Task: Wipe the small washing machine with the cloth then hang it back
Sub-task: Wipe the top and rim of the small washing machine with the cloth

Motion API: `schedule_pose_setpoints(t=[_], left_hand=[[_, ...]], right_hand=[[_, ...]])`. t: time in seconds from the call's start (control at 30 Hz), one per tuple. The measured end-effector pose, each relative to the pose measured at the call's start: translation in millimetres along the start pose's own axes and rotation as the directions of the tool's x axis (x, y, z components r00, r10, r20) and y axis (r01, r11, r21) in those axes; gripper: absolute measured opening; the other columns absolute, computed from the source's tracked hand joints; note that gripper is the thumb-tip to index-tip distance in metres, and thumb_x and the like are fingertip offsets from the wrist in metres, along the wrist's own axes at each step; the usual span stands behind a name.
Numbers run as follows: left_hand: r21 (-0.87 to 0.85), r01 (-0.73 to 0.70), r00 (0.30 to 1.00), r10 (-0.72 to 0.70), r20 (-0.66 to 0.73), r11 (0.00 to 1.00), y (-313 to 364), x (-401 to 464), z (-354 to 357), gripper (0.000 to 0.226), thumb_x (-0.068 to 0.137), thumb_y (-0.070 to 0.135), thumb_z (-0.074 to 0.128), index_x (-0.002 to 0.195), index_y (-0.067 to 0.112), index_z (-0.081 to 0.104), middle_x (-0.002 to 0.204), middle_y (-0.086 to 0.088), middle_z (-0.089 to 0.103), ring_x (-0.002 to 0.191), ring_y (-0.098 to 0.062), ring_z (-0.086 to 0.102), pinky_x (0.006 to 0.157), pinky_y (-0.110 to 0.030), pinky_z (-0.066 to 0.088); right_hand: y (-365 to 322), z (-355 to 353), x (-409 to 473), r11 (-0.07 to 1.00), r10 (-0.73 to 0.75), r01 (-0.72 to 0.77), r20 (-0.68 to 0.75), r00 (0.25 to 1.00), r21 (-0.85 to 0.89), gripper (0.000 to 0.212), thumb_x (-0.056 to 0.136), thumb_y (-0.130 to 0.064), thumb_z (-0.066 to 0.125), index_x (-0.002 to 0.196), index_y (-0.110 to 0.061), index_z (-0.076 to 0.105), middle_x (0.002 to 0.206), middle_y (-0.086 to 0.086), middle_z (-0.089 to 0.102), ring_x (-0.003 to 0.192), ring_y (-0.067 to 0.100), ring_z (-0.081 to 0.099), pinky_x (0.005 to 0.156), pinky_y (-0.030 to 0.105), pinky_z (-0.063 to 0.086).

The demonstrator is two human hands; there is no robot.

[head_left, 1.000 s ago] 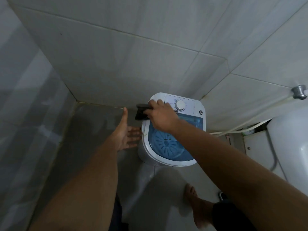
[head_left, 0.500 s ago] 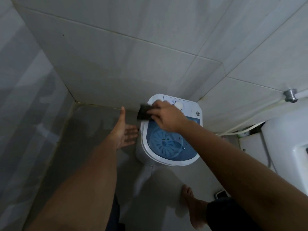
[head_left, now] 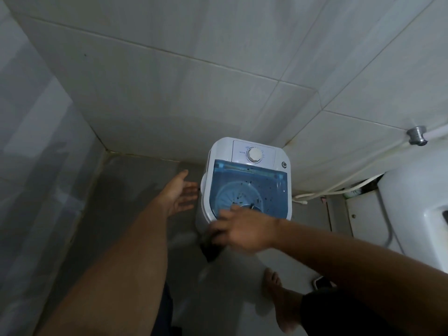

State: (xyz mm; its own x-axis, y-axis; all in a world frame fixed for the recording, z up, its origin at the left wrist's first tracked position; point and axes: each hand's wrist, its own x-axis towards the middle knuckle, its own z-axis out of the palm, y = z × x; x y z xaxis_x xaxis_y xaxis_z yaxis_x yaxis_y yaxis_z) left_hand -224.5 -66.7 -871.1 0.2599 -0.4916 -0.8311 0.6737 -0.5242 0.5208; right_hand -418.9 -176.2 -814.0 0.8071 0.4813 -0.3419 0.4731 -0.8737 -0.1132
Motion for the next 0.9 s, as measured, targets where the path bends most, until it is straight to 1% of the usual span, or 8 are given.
schedule_pose_setpoints(t=[0.07, 0.23, 0.33, 0.5, 0.6, 0.77, 0.83, 0.9], left_hand=[[0.009, -0.009, 1.0, 0.008, 0.02, 1.0, -1, -3, 4, 0.054, 0.094, 0.06, 0.043, 0.115, 0.016, 0.066, 0.118, -0.007, 0.069, 0.11, -0.022, 0.063, 0.098, -0.039, 0.049], [-0.002, -0.086, 0.996, 0.086, -0.022, 0.996, 2, 0, 7, 0.042, 0.097, 0.045, 0.049, 0.123, 0.016, 0.065, 0.118, -0.001, 0.07, 0.114, -0.02, 0.064, 0.087, -0.036, 0.052], [0.051, -0.114, 0.993, 0.116, -0.036, 0.992, -1, 6, 8, 0.032, 0.096, 0.03, 0.053, 0.122, 0.018, 0.067, 0.119, 0.0, 0.072, 0.115, -0.018, 0.066, 0.082, -0.033, 0.054], [0.088, -0.157, 0.986, 0.161, -0.041, 0.984, 0, 9, 14, 0.018, 0.093, 0.007, 0.06, 0.103, 0.016, 0.071, 0.1, -0.007, 0.075, 0.092, -0.019, 0.069, 0.094, -0.036, 0.054], [0.08, -0.171, 0.983, 0.176, -0.052, 0.982, 1, 9, 16, 0.026, 0.092, 0.007, 0.064, 0.117, 0.01, 0.069, 0.105, -0.009, 0.075, 0.089, -0.02, 0.07, 0.077, -0.03, 0.056], [0.088, -0.166, 0.976, 0.176, -0.125, 0.982, -2, 10, 25, 0.027, 0.094, 0.01, 0.064, 0.12, 0.007, 0.062, 0.111, -0.015, 0.069, 0.095, -0.024, 0.065, 0.084, -0.036, 0.054], [0.159, -0.153, 0.973, 0.176, -0.147, 0.975, -5, 15, 26, 0.028, 0.095, 0.01, 0.062, 0.122, 0.003, 0.061, 0.112, -0.018, 0.068, 0.097, -0.027, 0.064, 0.093, -0.043, 0.053], [0.217, -0.151, 0.969, 0.188, -0.161, 0.964, -7, 19, 27, 0.029, 0.096, 0.01, 0.06, 0.124, 0.001, 0.061, 0.111, -0.019, 0.068, 0.097, -0.027, 0.064, 0.095, -0.046, 0.052]], right_hand=[[36, -10, 2, 0.966, 0.255, -0.243, -0.208, 0.944, 0.084, 0.036, 0.095, -0.028, 0.058, 0.13, -0.027, 0.064, 0.137, 0.003, 0.058, 0.111, 0.027, 0.052, 0.088, 0.042, 0.048], [83, -4, 23, 0.462, 0.886, -0.796, -0.246, 0.393, 0.391, 0.054, 0.101, -0.025, 0.048, 0.154, -0.029, 0.037, 0.138, 0.007, 0.055, 0.111, 0.035, 0.051, 0.086, 0.05, 0.05], [49, 24, 27, 0.535, 0.844, -0.78, -0.249, 0.475, 0.323, 0.063, 0.097, -0.022, 0.054, 0.156, -0.029, 0.033, 0.137, 0.006, 0.055, 0.11, 0.035, 0.052, 0.084, 0.048, 0.049], [-2, 43, -21, 0.878, 0.47, -0.419, -0.252, 0.846, 0.231, 0.054, 0.096, -0.028, 0.057, 0.148, -0.035, 0.045, 0.137, 0.0, 0.054, 0.112, 0.027, 0.052, 0.088, 0.044, 0.048], [31, 34, -46, 0.916, 0.396, -0.357, -0.26, 0.881, 0.184, 0.048, 0.098, -0.03, 0.052, 0.146, -0.033, 0.049, 0.137, 0.001, 0.057, 0.112, 0.025, 0.053, 0.09, 0.041, 0.047], [89, 36, -62, 0.352, 0.931, -0.806, -0.263, 0.252, 0.476, 0.048, 0.099, -0.021, 0.051, 0.147, -0.024, 0.052, 0.133, 0.009, 0.058, 0.106, 0.036, 0.053, 0.083, 0.05, 0.055], [76, 46, -45, 0.218, 0.972, -0.839, -0.19, 0.14, 0.498, 0.049, 0.097, -0.019, 0.053, 0.146, -0.022, 0.052, 0.134, 0.011, 0.058, 0.107, 0.038, 0.053, 0.083, 0.051, 0.055], [45, 54, -26, 0.285, 0.952, -0.833, -0.242, 0.187, 0.474, 0.055, 0.09, -0.018, 0.061, 0.145, -0.022, 0.054, 0.132, 0.012, 0.059, 0.105, 0.039, 0.054, 0.079, 0.051, 0.055]])
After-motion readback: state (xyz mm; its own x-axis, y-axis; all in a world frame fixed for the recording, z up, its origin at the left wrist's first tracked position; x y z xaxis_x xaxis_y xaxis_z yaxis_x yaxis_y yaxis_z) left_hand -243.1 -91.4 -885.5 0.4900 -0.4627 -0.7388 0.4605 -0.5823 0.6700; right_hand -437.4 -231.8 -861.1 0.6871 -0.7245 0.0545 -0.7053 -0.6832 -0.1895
